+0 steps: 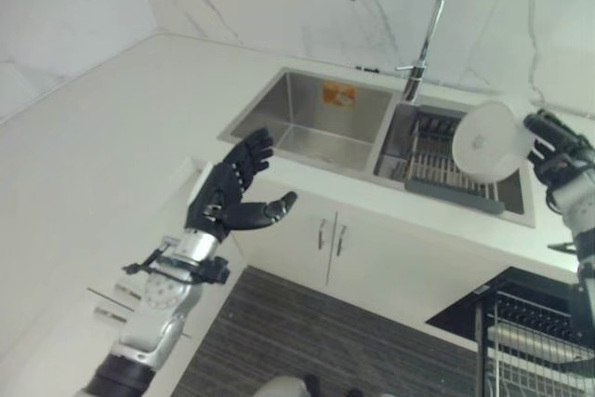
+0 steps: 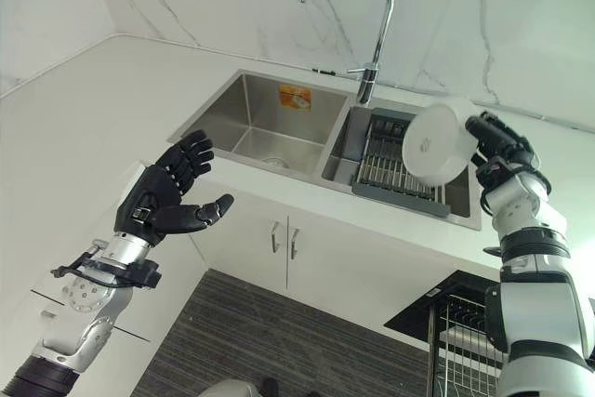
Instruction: Place the dishes in the dishwasher.
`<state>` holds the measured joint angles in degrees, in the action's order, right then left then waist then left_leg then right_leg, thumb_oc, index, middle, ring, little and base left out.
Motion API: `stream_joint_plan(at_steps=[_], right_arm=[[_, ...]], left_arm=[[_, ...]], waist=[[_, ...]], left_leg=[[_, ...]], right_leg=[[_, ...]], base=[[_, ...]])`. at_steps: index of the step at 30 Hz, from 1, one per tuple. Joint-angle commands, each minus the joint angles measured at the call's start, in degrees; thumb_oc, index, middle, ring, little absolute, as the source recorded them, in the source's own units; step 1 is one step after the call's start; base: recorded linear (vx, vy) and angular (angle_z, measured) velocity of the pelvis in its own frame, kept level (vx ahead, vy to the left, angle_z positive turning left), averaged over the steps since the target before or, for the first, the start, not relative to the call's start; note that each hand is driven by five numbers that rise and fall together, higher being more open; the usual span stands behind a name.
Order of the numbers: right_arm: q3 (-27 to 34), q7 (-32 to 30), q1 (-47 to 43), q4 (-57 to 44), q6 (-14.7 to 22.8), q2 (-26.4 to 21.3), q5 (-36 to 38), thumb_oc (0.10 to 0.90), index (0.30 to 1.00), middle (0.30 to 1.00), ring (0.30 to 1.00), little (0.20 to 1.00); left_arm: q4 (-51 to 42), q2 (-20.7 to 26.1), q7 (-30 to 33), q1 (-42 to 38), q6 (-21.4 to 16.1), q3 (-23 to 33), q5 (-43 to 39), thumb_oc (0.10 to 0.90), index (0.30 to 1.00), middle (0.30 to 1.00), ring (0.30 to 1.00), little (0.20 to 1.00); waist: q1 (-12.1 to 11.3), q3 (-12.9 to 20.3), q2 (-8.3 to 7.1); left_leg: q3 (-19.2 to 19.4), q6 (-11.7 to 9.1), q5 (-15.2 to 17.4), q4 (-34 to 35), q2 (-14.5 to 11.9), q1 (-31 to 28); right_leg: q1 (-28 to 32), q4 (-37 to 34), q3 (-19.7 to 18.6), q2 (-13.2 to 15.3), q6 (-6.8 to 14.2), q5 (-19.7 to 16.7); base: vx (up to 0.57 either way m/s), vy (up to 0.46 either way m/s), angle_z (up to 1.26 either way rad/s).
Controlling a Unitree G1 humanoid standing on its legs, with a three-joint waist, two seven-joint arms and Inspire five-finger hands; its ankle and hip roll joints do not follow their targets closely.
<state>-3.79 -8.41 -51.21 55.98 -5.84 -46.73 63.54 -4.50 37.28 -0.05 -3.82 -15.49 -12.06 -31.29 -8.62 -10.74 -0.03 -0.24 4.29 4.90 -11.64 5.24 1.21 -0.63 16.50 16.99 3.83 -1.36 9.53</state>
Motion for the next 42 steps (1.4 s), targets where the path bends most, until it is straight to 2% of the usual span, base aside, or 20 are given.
stream_joint_plan(at_steps=[1, 12, 22, 25, 29, 31, 33, 34, 36, 38, 39, 41, 42], right_arm=[[-2.5, 2.9, -5.9, -6.0, 10.8, -7.7, 3.7, 0.400, 0.300, 0.300, 0.300, 0.300], [3.4, 0.2, -1.2, -20.0, 15.9, -8.5, 6.1, 0.400, 0.300, 0.300, 0.300, 0.300], [12.1, -4.9, 9.2, -36.9, 16.8, -5.0, 8.1, 0.400, 0.300, 0.300, 0.300, 0.300], [14.3, -7.6, 13.1, -41.9, 15.8, -3.8, 6.5, 0.400, 0.300, 0.300, 0.300, 0.300], [17.1, -7.5, 19.5, -47.7, 15.6, -1.5, 9.6, 0.400, 0.300, 0.300, 0.300, 0.300], [17.9, -6.3, 20.9, -48.5, 15.8, -0.6, 10.4, 0.400, 0.300, 0.300, 0.300, 0.300], [17.5, -4.3, 22.0, -49.8, 16.7, 0.9, 11.5, 0.400, 0.300, 0.300, 0.300, 0.300], [16.8, -2.9, 24.1, -53.3, 18.3, 4.5, 10.1, 0.400, 0.300, 0.300, 0.300, 0.300], [16.7, -2.5, 24.8, -54.8, 19.3, 6.4, 9.1, 0.400, 0.300, 0.300, 0.300, 0.300], [15.9, -1.3, 24.2, -55.4, 19.5, 8.7, 8.7, 0.400, 0.300, 0.300, 0.300, 0.300], [15.6, -1.6, 23.6, -55.9, 18.8, 9.3, 8.3, 0.400, 0.300, 0.300, 0.300, 0.300], [15.5, -2.2, 23.1, -56.8, 16.9, 9.3, 8.9, 0.400, 0.300, 0.300, 0.300, 0.300], [15.7, -2.6, 23.3, -57.6, 15.4, 8.7, 9.6, 0.400, 0.300, 0.300, 0.300, 0.300]], left_arm=[[-6.2, 1.4, -0.6, -0.4, -8.3, 2.4, -1.8, 0.800, 0.900, 0.900, 0.900, 0.900], [-7.0, 0.8, -1.4, 1.8, -10.2, 3.6, -1.3, 0.800, 0.900, 0.900, 0.900, 0.900], [-8.9, -0.7, -4.0, 2.8, -9.0, 4.9, -1.8, 0.800, 0.900, 0.900, 0.900, 0.900], [-9.3, -1.3, -5.5, 3.5, -8.4, 5.0, -2.5, 0.800, 0.900, 0.900, 0.900, 0.900], [-10.0, -1.7, -5.4, 3.9, -8.5, 4.8, -0.8, 0.800, 0.900, 0.900, 0.900, 0.900], [-9.9, -1.4, -4.6, 3.6, -8.7, 5.6, -0.3, 0.800, 0.900, 0.900, 0.900, 0.900], [-9.9, -0.7, -3.8, 3.5, -9.5, 7.1, -0.4, 0.800, 0.900, 0.900, 0.900, 0.900], [-9.7, -0.3, -3.8, 2.6, -9.8, 8.6, 0.1, 0.800, 0.900, 0.900, 0.900, 0.900], [-9.7, -0.1, -3.9, 1.8, -9.6, 9.1, 0.5, 0.800, 0.900, 0.900, 0.900, 0.900], [-9.3, 0.3, -2.3, 0.4, -9.4, 8.9, 0.9, 0.800, 0.900, 0.900, 0.900, 0.900], [-9.1, 0.0, -1.8, 0.0, -9.0, 8.8, 1.2, 0.800, 0.900, 0.900, 0.900, 0.900], [-9.6, -1.0, -1.0, 0.0, -8.1, 8.8, 1.9, 0.800, 0.900, 0.900, 0.900, 0.900], [-10.3, -2.2, -1.3, 0.7, -7.6, 8.9, 2.4, 0.800, 0.900, 0.900, 0.900, 0.900]], waist=[[-0.7, 5.8, -2.20], [1.7, 5.4, -2.75], [4.8, 4.6, -3.16], [5.9, 4.4, -3.50], [7.7, 3.2, -4.48], [7.5, 2.8, -4.91], [6.8, 2.1, -4.95], [6.1, 1.2, -4.49], [5.6, 0.9, -4.23], [5.1, 0.7, -4.17], [4.9, 1.0, -4.09], [4.9, 1.9, -3.95], [5.4, 2.7, -3.89]], left_leg=[[-0.1, -7.7, 6.2, -5.5, -5.5, 1.4], [1.6, -7.0, 6.9, -5.5, -5.4, 1.2], [2.9, -5.9, 7.7, -5.5, -4.5, 1.2], [2.8, -5.7, 7.6, -5.5, -4.2, 1.4], [2.9, -5.6, 7.7, -5.5, -4.4, 1.6], [4.5, -5.7, 7.6, -5.5, -5.5, 1.6], [7.4, -6.1, 7.3, -5.5, -7.6, 1.7], [10.1, -6.3, 6.6, -5.5, -10.2, 2.0], [11.3, -6.3, 6.4, -5.5, -11.6, 2.2], [12.3, -6.8, 6.6, -5.5, -13.2, 2.1], [13.0, -7.3, 6.4, -5.5, -14.4, 2.0], [14.5, -8.4, 6.0, -5.5, -16.3, 1.8], [15.2, -9.3, 5.3, -5.5, -17.8, 1.8]], right_leg=[[0.2, 0.7, -3.2, 2.7, 6.9, 0.5], [-0.9, 0.7, -5.6, 2.5, 7.5, -0.3], [-2.7, 0.7, -8.7, 2.2, 8.6, -2.0], [-3.5, 0.7, -10.1, 1.7, 8.9, -2.8], [-5.2, 0.7, -12.0, 1.7, 9.8, -4.6], [-4.7, 0.7, -9.4, 4.0, 10.7, -5.6], [-4.0, 0.7, -5.0, 8.0, 12.4, -8.2], [-2.5, 0.7, -2.2, 12.5, 13.0, -12.6], [-1.7, 0.7, -1.5, 13.9, 13.0, -13.4], [-2.0, 0.7, 0.5, 15.3, 13.3, -12.4], [-2.1, 0.7, 1.4, 15.2, 13.5, -9.8], [-2.3, 0.7, 2.3, 14.4, 13.6, -7.0], [-2.4, 0.7, 1.8, 13.2, 13.1, -5.2]], base=[[-0.03, 0.036, -0.02], [-0.02, 0.051, -0.10], [-0.03, 0.074, -0.16], [-0.02, 0.094, -0.28], [-0.09, -0.014, -0.44], [-0.16, -0.176, -0.62], [-0.29, -0.367, -0.89], [-0.33, -0.454, -1.21], [-0.23, -0.354, -0.96], [-0.13, -0.326, -0.59], [-0.07, -0.292, -0.49], [-0.02, -0.230, -0.80], [0.02, -0.218, -0.76]])
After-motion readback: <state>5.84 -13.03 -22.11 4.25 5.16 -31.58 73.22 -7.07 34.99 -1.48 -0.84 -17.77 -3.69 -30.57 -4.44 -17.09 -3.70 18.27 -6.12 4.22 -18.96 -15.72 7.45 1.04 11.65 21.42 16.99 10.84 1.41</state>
